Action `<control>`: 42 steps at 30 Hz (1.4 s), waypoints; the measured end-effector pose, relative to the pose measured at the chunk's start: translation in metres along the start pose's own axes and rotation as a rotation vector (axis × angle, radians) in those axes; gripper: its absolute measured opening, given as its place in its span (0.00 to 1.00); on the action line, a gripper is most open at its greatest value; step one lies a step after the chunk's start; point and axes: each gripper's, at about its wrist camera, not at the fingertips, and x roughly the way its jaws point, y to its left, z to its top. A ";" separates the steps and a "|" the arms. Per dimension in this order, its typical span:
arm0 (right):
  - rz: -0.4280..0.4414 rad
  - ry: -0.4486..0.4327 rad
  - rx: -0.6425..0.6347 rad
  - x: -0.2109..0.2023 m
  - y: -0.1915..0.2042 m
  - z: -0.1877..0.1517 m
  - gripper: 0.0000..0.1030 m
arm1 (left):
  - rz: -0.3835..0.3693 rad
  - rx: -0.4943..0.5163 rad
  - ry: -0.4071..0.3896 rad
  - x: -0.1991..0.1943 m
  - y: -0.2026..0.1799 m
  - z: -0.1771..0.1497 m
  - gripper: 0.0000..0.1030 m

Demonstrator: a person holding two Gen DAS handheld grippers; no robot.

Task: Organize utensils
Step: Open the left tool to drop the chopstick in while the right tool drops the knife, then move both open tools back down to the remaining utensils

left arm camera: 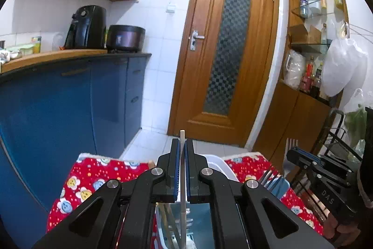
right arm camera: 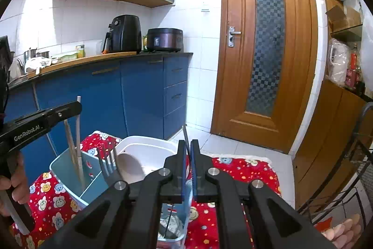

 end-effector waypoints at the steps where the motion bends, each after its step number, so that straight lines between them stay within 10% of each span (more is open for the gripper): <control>1: 0.019 0.011 0.013 0.000 -0.001 -0.001 0.05 | -0.003 -0.002 0.014 0.000 0.000 -0.001 0.04; 7: 0.075 0.012 0.085 -0.008 -0.007 0.001 0.32 | -0.020 0.021 0.051 -0.008 -0.008 -0.001 0.10; 15: 0.111 -0.019 0.115 -0.031 -0.007 0.009 0.33 | -0.038 0.052 0.058 -0.030 -0.019 0.005 0.29; 42: 0.161 0.192 0.211 -0.085 -0.004 -0.071 0.33 | -0.040 0.059 0.258 -0.090 -0.023 -0.059 0.29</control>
